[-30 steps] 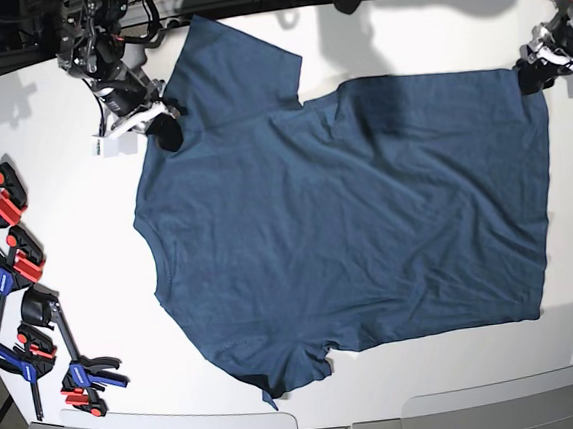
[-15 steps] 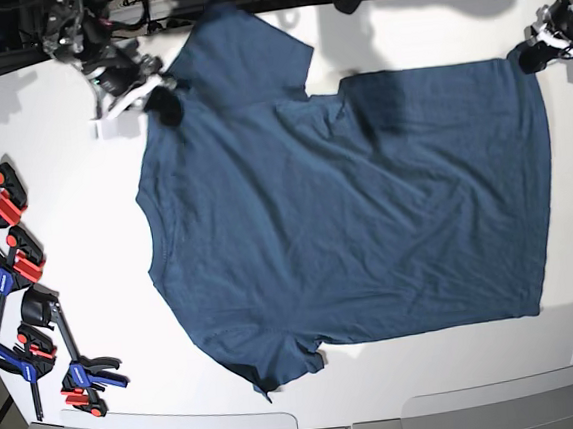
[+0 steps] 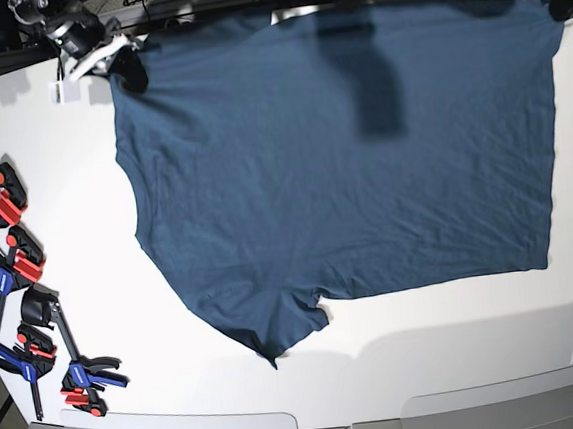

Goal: Fold the T-shirt properly
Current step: 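Lift both corners and drag the shirt toward the robot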

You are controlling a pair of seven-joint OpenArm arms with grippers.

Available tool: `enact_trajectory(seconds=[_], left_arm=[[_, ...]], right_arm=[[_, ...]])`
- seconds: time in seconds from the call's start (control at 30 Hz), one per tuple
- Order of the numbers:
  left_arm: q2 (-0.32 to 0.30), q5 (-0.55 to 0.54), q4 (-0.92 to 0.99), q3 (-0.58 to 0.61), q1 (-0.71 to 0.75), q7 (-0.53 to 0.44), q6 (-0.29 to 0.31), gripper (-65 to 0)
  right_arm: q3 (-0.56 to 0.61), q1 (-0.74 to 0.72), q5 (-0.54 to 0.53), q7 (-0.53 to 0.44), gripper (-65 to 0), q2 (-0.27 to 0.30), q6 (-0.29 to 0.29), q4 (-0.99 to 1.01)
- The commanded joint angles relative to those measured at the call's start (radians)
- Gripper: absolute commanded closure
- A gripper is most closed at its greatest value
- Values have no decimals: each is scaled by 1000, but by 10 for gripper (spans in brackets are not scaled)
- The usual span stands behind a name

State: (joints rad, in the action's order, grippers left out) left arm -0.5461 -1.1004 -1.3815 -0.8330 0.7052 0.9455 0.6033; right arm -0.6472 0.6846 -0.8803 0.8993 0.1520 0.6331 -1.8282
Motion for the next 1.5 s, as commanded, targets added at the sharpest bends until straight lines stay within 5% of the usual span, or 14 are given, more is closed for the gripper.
enact_trajectory(seconds=[0.0,0.2,0.4,0.8,1.03,1.2,1.47], left_arm=[[-23,-13,-21,-27,13,-10,4,0],[-23,-72,-46,-42,-5,-26,12,0],[-22,-69,-46,-41,-96,-31,15,0],[-23,198,-45,151,-199,-200,11,0],[-28,312,-45,187,-255,-226,-30,0],[-47,351,-45,187,-260,-294,-105,0],[-52,352,-45,187,-259,-304,-107,0]], right_arm=[[-15,24,-22,-23,0,11,6,-18],[-14,32,-129,-29,0,11,7,-18],[-10,-90,-105,-29,0,11,14,-18],[168,-274,270,-163,0,14,-27,-4],[274,-294,461,-254,0,14,-121,-4],[279,-322,488,-268,0,14,-161,-4],[281,-366,488,-277,0,14,-163,20]])
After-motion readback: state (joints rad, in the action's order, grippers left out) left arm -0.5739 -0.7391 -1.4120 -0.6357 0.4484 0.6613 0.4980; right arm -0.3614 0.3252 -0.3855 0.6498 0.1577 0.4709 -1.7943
